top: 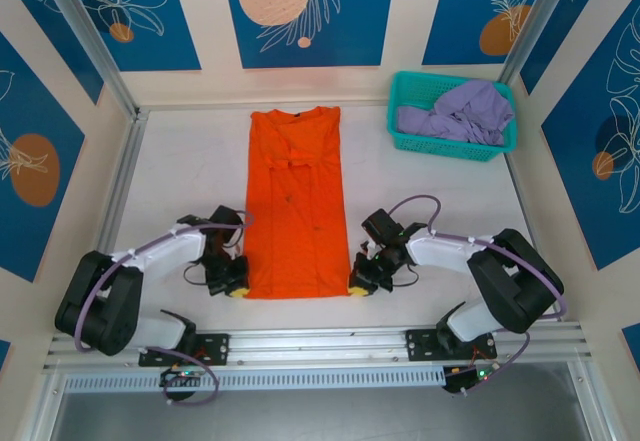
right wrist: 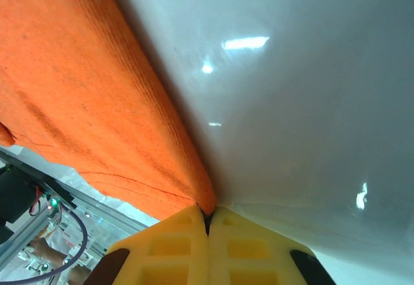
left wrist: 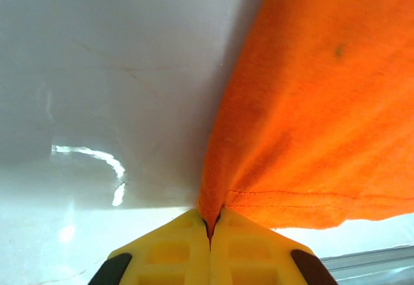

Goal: Fold and stack the t-shirts

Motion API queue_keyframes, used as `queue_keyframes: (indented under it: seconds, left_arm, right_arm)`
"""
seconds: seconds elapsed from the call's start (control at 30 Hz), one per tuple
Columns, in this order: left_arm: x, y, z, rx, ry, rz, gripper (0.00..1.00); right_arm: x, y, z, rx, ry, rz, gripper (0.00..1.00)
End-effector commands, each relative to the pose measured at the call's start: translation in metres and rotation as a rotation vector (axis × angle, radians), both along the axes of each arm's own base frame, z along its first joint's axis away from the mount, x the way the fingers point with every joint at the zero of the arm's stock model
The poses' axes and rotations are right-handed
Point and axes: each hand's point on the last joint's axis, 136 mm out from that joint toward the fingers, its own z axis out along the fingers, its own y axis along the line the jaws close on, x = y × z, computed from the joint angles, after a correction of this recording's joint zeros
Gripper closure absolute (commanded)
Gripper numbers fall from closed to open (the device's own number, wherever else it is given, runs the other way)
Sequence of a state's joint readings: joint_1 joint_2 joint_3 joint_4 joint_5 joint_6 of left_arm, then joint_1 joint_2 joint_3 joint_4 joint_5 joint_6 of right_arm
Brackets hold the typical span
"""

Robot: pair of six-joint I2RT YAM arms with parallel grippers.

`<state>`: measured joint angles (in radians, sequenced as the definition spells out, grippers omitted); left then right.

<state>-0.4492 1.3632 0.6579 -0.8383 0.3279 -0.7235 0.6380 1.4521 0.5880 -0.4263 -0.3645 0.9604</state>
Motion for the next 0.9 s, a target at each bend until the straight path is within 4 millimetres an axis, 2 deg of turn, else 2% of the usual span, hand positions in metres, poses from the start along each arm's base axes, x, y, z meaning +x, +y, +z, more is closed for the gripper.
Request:
queue_keyframes:
  seconds: [0.0, 0.3, 0.37, 0.43, 0.53, 0.63, 0.77, 0.87]
  left_arm:
    - [-0.02, 0.005, 0.008, 0.076, 0.046, -0.089, 1.0]
    - [-0.067, 0.005, 0.033, -0.006, 0.143, -0.084, 1.0]
    - [-0.075, 0.008, 0.036, -0.012, 0.153, -0.074, 1.0]
    - [-0.075, 0.008, 0.041, -0.017, 0.139, -0.071, 1.0]
    - [-0.056, -0.001, 0.063, -0.036, 0.081, -0.087, 1.0]
    - [-0.024, -0.014, 0.088, -0.036, 0.017, -0.11, 1.0]
    - [0.026, -0.027, 0.113, -0.037, -0.066, -0.084, 1.0]
    - [0.066, -0.034, 0.12, -0.048, -0.106, -0.033, 1.0]
  right_arm:
    - [-0.026, -0.007, 0.008, 0.005, 0.072, 0.04, 1.0]
    - [-0.081, -0.022, 0.028, 0.036, 0.13, 0.045, 1.0]
    - [-0.086, -0.025, 0.032, 0.04, 0.128, 0.025, 1.0]
    - [-0.084, -0.026, 0.039, 0.051, 0.101, -0.002, 1.0]
    - [-0.071, -0.026, 0.056, 0.071, 0.053, -0.04, 1.0]
    - [-0.043, -0.026, 0.08, 0.085, -0.002, -0.09, 1.0]
    - [0.006, -0.03, 0.103, 0.074, -0.049, -0.171, 1.0]
    - [0.048, -0.028, 0.117, 0.083, -0.077, -0.205, 1.0]
